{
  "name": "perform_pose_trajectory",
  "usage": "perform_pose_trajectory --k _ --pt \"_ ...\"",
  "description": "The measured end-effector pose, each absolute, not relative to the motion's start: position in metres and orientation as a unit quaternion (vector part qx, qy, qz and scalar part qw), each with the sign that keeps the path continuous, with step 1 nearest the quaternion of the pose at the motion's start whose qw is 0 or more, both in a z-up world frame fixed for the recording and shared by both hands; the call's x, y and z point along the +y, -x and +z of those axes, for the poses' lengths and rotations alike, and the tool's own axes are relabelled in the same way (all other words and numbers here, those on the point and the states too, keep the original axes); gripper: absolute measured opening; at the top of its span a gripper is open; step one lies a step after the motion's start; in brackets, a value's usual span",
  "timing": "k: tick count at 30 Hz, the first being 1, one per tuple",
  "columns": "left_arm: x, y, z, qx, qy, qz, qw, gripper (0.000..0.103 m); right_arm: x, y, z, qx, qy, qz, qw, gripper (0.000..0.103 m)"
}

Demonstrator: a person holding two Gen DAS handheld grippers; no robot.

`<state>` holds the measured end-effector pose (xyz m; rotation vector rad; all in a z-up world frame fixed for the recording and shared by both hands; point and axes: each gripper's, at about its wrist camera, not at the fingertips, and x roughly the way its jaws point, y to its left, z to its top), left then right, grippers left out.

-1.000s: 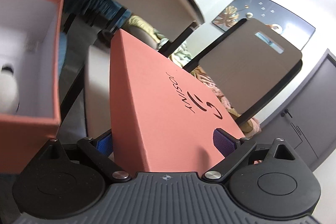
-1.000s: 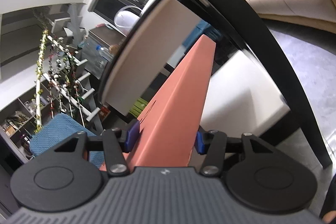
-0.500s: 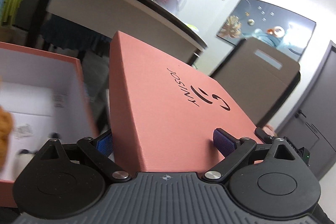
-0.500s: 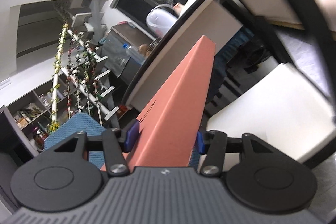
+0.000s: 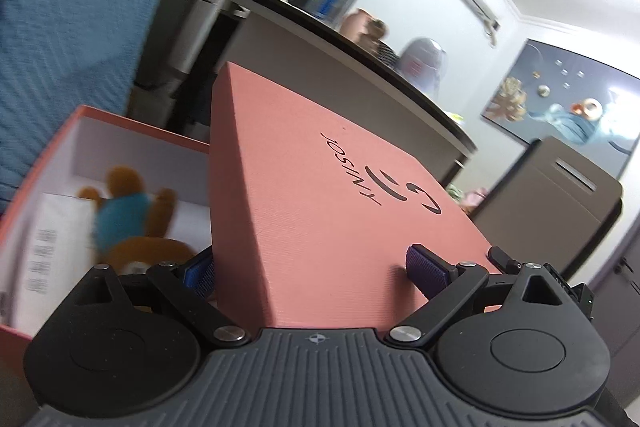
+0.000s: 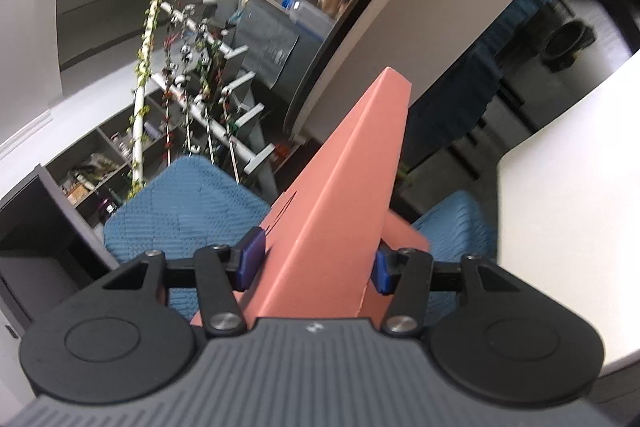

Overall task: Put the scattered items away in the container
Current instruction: 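Carry the lid up and over the open pink box with the right gripper, then lower the lid onto the rim of the pink box with the right gripper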

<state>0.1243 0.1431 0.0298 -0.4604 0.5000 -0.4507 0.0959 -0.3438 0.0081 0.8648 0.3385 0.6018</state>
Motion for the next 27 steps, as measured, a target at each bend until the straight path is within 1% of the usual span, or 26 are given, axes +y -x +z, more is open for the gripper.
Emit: perform_pose_trajectory --k 7,17,21,24,26,27 --pt "0.171 -0.130 0.023 0.248 0.234 -0.184 0.922 0.096 -0.288 -0.130 0.003 0.183 -0.404 0.317 0.838 0.054" --pt "0.188 -0.146 -0.012 0.282 0.244 -0.150 0.915 0.096 -0.256 -0.161 -0.046 0.219 -0.409 0.322 0.825 0.055" --pt "0.192 -0.145 -0.020 0.276 0.253 -0.146 0.916 0.096 -0.251 -0.166 -0.056 0.221 -0.412 0.327 0.821 0.055" --pt "0.198 -0.140 -0.023 0.262 0.253 -0.146 0.920 0.097 -0.248 -0.167 -0.059 0.218 -0.413 0.331 0.820 0.057" --pt "0.204 -0.133 -0.023 0.249 0.253 -0.148 0.923 0.097 -0.249 -0.166 -0.060 0.214 -0.418 0.334 0.817 0.060" --pt "0.206 -0.129 -0.023 0.243 0.254 -0.154 0.923 0.097 -0.250 -0.165 -0.059 0.213 -0.415 0.334 0.819 0.063"
